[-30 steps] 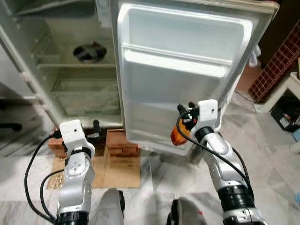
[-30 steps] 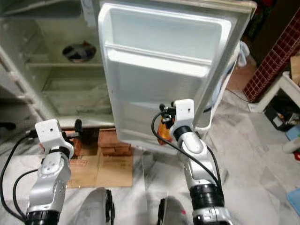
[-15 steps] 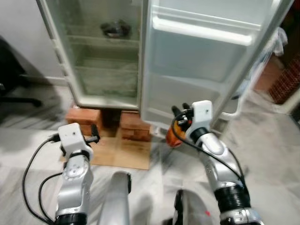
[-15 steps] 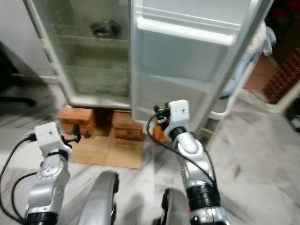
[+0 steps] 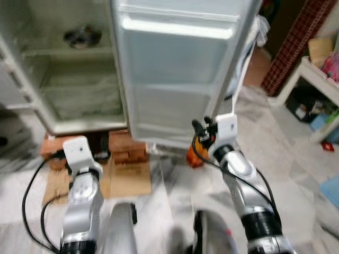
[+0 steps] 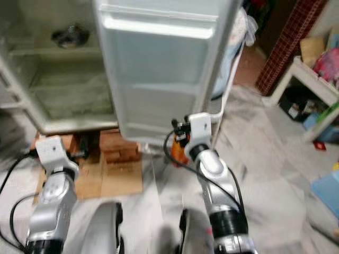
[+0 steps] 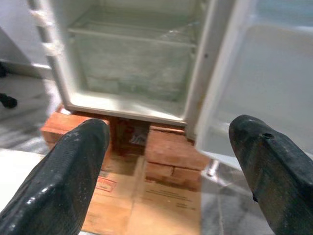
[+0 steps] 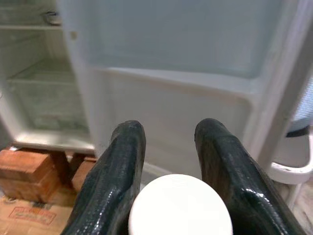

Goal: Restocking fridge

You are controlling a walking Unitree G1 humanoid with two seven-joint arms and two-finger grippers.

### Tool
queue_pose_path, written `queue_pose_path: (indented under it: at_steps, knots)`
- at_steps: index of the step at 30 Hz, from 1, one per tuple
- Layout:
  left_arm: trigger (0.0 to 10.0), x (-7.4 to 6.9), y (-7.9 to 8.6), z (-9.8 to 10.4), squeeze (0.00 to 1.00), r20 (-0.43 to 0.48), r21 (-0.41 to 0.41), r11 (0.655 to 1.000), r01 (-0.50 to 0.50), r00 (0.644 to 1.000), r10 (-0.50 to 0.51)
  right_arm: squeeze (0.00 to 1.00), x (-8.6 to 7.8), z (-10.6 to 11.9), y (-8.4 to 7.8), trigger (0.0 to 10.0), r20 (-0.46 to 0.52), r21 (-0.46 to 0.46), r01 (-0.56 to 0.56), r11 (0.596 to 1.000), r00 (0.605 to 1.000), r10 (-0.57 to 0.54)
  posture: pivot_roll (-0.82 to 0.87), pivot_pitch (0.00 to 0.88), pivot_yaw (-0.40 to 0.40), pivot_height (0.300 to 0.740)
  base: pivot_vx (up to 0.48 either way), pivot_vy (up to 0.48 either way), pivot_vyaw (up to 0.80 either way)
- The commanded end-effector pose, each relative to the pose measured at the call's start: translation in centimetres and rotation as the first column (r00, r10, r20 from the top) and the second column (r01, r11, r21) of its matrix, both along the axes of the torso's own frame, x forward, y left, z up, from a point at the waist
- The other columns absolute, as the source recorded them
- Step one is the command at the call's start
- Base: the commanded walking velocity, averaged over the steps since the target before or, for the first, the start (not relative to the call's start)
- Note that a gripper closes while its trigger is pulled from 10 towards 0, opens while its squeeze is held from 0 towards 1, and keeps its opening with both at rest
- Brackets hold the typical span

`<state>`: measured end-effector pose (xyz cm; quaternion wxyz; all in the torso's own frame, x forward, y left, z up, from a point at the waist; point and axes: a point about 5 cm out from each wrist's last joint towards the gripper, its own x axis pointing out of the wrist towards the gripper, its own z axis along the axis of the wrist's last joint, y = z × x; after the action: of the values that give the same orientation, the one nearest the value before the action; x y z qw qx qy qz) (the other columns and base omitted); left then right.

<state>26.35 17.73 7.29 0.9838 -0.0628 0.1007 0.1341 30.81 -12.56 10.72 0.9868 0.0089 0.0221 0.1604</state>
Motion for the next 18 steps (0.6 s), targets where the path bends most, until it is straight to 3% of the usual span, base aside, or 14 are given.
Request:
queue_pose_path:
  at_steps: [1,4,18]
  knots:
    - [10.0,0.15,0.13,0.40,0.00,0.015,0.004,1.000,0.006,1.000,-0.006,0.00,0.31,1.20,0.25,10.0,0.056,0.007,-0.009,1.000,0.998,0.009,0.02,0.088,-0.027,0.640,0.390,0.000,0.00]
    - [10.0,0.15,0.10,0.40,0.00,0.015,0.001,1.000,0.006,1.000,-0.006,0.00,0.33,1.23,0.29,10.0,0.058,0.007,-0.013,1.000,0.998,0.012,0.02,0.089,-0.026,0.640,0.390,0.000,0.00]
    - [10.0,0.36,-0.13,0.44,0.00,0.018,-0.008,1.000,0.015,1.000,-0.015,0.00,0.40,1.32,0.48,10.0,0.068,0.003,-0.025,1.000,0.997,0.024,0.02,0.086,-0.025,0.640,0.289,0.330,0.00]
